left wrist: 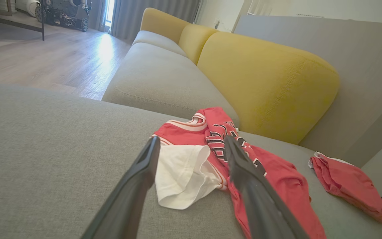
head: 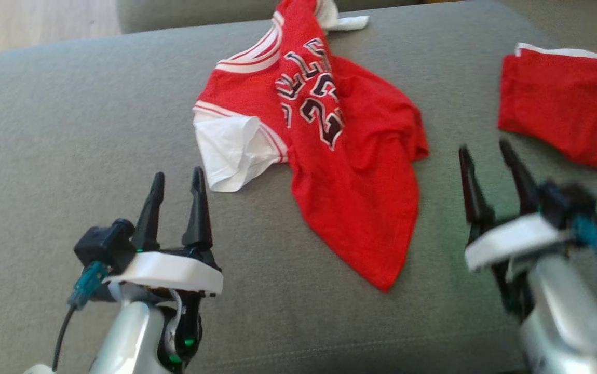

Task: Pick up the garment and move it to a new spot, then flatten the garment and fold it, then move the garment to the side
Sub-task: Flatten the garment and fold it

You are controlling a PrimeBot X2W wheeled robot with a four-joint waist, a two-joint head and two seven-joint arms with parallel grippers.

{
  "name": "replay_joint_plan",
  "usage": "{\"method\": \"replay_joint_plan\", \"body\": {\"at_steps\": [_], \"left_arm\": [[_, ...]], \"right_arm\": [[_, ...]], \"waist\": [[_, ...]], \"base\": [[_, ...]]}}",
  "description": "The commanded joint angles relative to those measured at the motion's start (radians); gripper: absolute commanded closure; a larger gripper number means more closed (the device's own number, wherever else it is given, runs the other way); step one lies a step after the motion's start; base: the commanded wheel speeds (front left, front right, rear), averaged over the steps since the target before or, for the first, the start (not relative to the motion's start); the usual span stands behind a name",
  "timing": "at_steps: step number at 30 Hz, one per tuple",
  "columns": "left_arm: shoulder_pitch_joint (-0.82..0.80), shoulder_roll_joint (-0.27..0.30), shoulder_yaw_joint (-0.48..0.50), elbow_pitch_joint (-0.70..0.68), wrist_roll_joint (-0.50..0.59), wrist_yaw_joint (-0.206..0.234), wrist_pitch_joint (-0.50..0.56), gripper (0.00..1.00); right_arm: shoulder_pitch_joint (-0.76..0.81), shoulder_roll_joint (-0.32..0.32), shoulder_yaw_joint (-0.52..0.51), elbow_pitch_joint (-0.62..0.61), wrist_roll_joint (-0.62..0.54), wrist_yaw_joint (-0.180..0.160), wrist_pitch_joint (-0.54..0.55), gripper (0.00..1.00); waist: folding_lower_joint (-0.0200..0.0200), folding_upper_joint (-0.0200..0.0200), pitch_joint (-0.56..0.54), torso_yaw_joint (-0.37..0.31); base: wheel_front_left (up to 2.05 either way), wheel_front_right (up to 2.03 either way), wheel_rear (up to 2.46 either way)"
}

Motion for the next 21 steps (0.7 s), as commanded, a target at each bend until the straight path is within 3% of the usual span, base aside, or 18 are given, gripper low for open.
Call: {"method": "replay_joint_plan", "body": {"at_steps": [1, 5, 12, 21], "left_arm": [[-0.012, 0.008, 0.038, -0.025, 0.011, -0.007, -0.012, 0.00], [-0.012, 0.008, 0.044, -0.019, 0.018, -0.013, -0.012, 0.00], [-0.019, 0.008, 0.053, -0.011, 0.027, -0.025, -0.012, 0.00], [-0.026, 0.008, 0.038, -0.004, 0.024, -0.027, -0.012, 0.00]], "right_arm": [[0.023, 0.034, -0.003, -0.079, -0.023, -0.001, -0.011, 0.00], [0.164, 0.080, -0.033, -0.204, -0.070, -0.001, 0.019, 0.00], [0.275, 0.100, 0.039, -0.311, -0.090, -0.001, 0.126, 0.00], [0.317, -0.007, 0.225, -0.323, -0.066, -0.001, 0.259, 0.00]], "waist": [[0.0001, -0.0001, -0.007, -0.018], [0.0001, -0.0001, 0.002, -0.025], [0.0001, -0.0001, 0.015, -0.027], [0.0001, -0.0001, 0.025, -0.018]], "base": [[0.00, 0.00, 0.00], [0.00, 0.00, 0.00], [0.00, 0.00, 0.00], [0.00, 0.00, 0.00]]}}
